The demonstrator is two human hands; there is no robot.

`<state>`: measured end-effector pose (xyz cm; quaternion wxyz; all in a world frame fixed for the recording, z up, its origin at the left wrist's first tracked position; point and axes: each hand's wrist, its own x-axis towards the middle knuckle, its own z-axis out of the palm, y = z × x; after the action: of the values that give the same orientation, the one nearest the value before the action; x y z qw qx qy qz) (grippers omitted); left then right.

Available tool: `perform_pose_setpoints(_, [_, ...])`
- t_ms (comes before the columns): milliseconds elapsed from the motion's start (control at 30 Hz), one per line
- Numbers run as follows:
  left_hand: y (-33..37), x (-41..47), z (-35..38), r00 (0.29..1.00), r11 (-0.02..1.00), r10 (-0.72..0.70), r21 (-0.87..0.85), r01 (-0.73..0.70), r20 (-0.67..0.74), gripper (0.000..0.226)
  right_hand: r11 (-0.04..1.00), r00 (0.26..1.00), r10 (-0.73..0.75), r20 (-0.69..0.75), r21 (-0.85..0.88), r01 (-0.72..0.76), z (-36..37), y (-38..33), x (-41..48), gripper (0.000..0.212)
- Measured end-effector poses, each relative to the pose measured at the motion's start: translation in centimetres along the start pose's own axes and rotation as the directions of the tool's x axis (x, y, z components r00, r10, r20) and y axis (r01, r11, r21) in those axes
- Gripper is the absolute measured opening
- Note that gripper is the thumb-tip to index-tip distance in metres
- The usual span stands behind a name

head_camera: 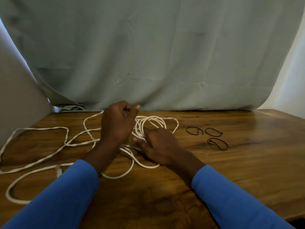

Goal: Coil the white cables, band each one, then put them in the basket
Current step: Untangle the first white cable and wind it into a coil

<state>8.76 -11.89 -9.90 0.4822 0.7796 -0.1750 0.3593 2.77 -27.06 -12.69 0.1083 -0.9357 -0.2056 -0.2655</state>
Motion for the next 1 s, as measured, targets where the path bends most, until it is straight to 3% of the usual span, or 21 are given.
perform_pose_setpoints(200, [0.1, -0.7, 1.1, 0.964, 0.958, -0.208, -0.166, 0.234, 0.164, 0.048, 1.0, 0.999, -0.004, 0.052, -0.005, 0.004, 0.4, 0.1, -0.3, 0.034])
perform_pose_setpoints(333, [0.9, -0.7, 0.5, 0.936, 0.909, -0.194, -0.306, 0.284, 0.294, 0.044, 1.0, 0.999, -0.002, 0.046, 0.019, 0.001, 0.4, 0.6, -0.2, 0.039])
perform_pose_setpoints(400, [1.0, -0.8, 0.0, 0.935, 0.93, -0.107, -0.298, 0.215, 0.338, 0.037, 1.0, 0.998, 0.016, 0.06, 0.019, -0.017, 0.5, 0.9, -0.2, 0.042])
perform_pose_setpoints(500, [1.0, -0.9, -0.3, 0.945, 0.972, -0.01, -0.221, 0.086, 0.326, 0.024, 0.998, 0.997, 0.028, 0.067, 0.047, -0.031, 0.4, 0.8, -0.3, 0.035])
perform_pose_setpoints(700, [1.2, -0.9, 0.1, 0.951, 0.908, -0.175, -0.331, 0.257, 0.256, 0.024, 0.997, 0.999, 0.052, 0.005, 0.06, -0.052, -0.4, 0.3, -0.2, 0.033])
perform_pose_setpoints(900, [1.8, -1.5, 0.6, 0.929, 0.87, -0.212, -0.375, 0.321, 0.305, 0.02, 0.97, 0.995, 0.083, 0.052, 0.226, -0.093, -0.5, 1.1, -0.3, 0.028])
perform_pose_setpoints(1000, [2.0, -1.6, 0.6, 0.903, 0.804, -0.209, -0.46, 0.377, 0.375, 0.008, 0.825, 0.963, 0.222, 0.152, 0.498, -0.269, -0.8, 1.3, -0.3, 0.034])
